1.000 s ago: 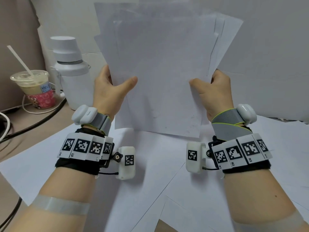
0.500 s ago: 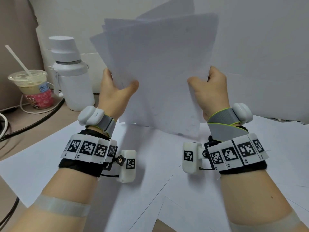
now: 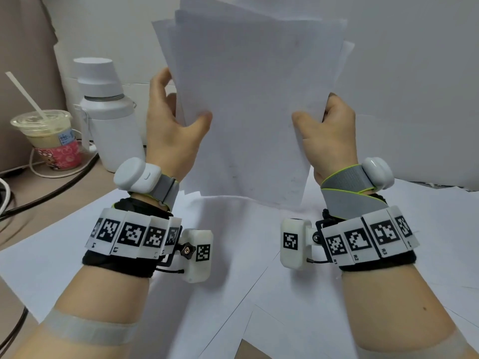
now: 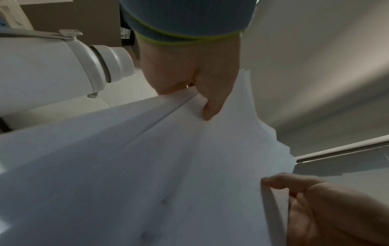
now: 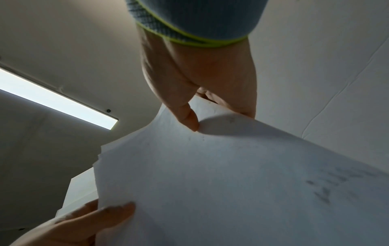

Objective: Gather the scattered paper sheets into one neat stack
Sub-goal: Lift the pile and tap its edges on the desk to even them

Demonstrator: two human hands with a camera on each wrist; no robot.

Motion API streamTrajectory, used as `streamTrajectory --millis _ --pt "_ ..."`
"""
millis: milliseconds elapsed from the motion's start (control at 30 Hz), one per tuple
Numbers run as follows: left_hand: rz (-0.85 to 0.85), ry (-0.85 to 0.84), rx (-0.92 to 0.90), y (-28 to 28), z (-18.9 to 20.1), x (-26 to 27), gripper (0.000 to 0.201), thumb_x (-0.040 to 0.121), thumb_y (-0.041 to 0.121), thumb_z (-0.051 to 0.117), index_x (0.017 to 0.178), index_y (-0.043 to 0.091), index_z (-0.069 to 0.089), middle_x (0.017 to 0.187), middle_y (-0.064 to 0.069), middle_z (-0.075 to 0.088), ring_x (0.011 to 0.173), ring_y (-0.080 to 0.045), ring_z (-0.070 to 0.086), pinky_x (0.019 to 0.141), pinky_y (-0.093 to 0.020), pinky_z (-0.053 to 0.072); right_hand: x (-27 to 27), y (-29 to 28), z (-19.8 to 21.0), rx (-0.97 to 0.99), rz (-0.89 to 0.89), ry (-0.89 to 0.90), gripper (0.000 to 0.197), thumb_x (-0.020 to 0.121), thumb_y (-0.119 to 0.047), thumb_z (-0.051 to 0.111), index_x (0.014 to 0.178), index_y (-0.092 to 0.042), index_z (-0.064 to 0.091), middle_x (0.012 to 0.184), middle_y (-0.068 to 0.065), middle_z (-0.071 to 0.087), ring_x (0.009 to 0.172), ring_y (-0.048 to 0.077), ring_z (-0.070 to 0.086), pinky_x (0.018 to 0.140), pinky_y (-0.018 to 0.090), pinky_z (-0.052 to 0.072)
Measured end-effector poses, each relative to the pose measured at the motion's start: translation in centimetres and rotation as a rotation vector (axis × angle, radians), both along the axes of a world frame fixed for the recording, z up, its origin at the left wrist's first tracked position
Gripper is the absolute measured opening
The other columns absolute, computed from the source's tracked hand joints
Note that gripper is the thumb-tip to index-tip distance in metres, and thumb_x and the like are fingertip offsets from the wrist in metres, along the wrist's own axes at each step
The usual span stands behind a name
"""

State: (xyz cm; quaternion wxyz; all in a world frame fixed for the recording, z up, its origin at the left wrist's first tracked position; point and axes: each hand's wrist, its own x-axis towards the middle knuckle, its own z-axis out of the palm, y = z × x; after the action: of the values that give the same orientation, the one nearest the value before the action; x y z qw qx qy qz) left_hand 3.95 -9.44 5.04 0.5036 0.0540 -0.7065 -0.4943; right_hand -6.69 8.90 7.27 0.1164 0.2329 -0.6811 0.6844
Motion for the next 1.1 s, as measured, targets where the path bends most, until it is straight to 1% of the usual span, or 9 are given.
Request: streamTrajectory --millis 167,233,367,467,533,700,833,1000,1100 --pt "-0.106 -0.132 0.141 -0.1 -0.3 -0.2 0.089 0.081 0.002 0.078 0.15 0.01 0.022 0.124 0.004 0.062 0.104 0.002 0.066 0.085 -0.017 0.054 -0.6 0.1 -0.9 0.073 -0.009 -0.112 0.036 0.072 -0.014 0.068 0.106 -0.006 0.058 0.098 0.007 0.071 0.087 0.026 0.069 0.082 0.046 0.059" --pt "-0.133 -0.146 0.215 -0.4 -1.0 -0.4 0.086 0.082 0.004 0.078 0.148 0.01 0.024 0.125 0.005 0.063 0.106 0.001 0.067 0.089 -0.022 0.055 -0.7 0.1 -1.0 0.06 -0.004 -0.134 0.035 0.075 -0.01 0.069 0.109 -0.009 0.059 0.101 0.004 0.071 0.094 0.025 0.07 0.085 0.044 0.059" --pt "-0.159 -0.184 0.351 -0.6 -2.1 -0.9 0.075 0.077 0.015 0.081 0.139 0.009 0.039 0.116 0.001 0.071 0.102 -0.011 0.071 0.096 -0.038 0.056 -0.5 -0.4 -1.2 0.04 0.027 -0.169 0.03 0.078 -0.004 0.065 0.107 -0.008 0.06 0.101 0.007 0.071 0.087 0.023 0.068 0.083 0.044 0.058" --pt "-0.119 -0.194 0.314 -0.3 -2.2 -1.1 0.054 0.075 0.019 0.076 0.125 0.011 0.058 0.113 0.001 0.073 0.101 -0.014 0.072 0.095 -0.043 0.056 -0.4 -1.1 -0.5 0.029 0.087 -0.19 0.021 0.077 -0.001 0.06 0.096 -0.008 0.064 0.092 0.009 0.071 0.079 0.025 0.066 0.076 0.048 0.059" --pt "-0.082 -0.172 0.269 0.1 -1.7 -0.9 0.043 0.079 0.015 0.072 0.121 0.012 0.063 0.112 0.002 0.074 0.101 -0.014 0.071 0.095 -0.042 0.057 -0.3 -1.4 0.5 -0.001 0.101 -0.172 0.017 0.077 0.001 0.059 0.089 -0.009 0.066 0.084 0.008 0.067 0.072 0.022 0.061 0.067 0.042 0.056" --pt "-0.026 -0.08 0.252 0.3 -1.1 -0.7 0.035 0.085 0.007 0.066 0.12 0.01 0.062 0.111 0.001 0.073 0.101 -0.013 0.071 0.093 -0.037 0.057 -0.1 -1.3 1.6 -0.069 0.136 -0.145 0.025 0.069 -0.006 0.06 0.091 -0.001 0.07 0.086 0.012 0.069 0.076 0.022 0.06 0.07 0.043 0.054" --pt "-0.013 -0.116 0.241 0.3 -1.4 -0.8 0.037 0.082 0.01 0.066 0.119 0.012 0.063 0.111 0.001 0.073 0.101 -0.013 0.071 0.094 -0.039 0.056 0.6 -1.0 1.3 -0.001 0.119 -0.14 0.024 0.07 -0.005 0.061 0.092 -0.001 0.069 0.091 0.016 0.072 0.078 0.023 0.063 0.08 0.055 0.056" --pt "-0.025 -0.135 0.226 0.4 -1.3 -0.7 0.04 0.081 0.012 0.067 0.12 0.007 0.062 0.11 -0.001 0.073 0.097 -0.014 0.071 0.091 -0.04 0.058 0.7 -0.2 0.8 0.091 0.107 -0.102 0.025 0.075 -0.001 0.059 0.099 0.003 0.066 0.089 0.01 0.071 0.075 0.022 0.064 0.072 0.041 0.058" --pt "-0.043 -0.146 0.213 0.3 -1.2 -0.6 0.044 0.077 0.016 0.072 0.119 0.006 0.062 0.111 -0.003 0.073 0.099 -0.018 0.072 0.091 -0.044 0.058 0.6 -0.1 0.3 0.174 0.078 -0.089 0.034 0.073 -0.003 0.06 0.106 -0.003 0.065 0.101 0.01 0.073 0.088 0.027 0.071 0.078 0.04 0.059"
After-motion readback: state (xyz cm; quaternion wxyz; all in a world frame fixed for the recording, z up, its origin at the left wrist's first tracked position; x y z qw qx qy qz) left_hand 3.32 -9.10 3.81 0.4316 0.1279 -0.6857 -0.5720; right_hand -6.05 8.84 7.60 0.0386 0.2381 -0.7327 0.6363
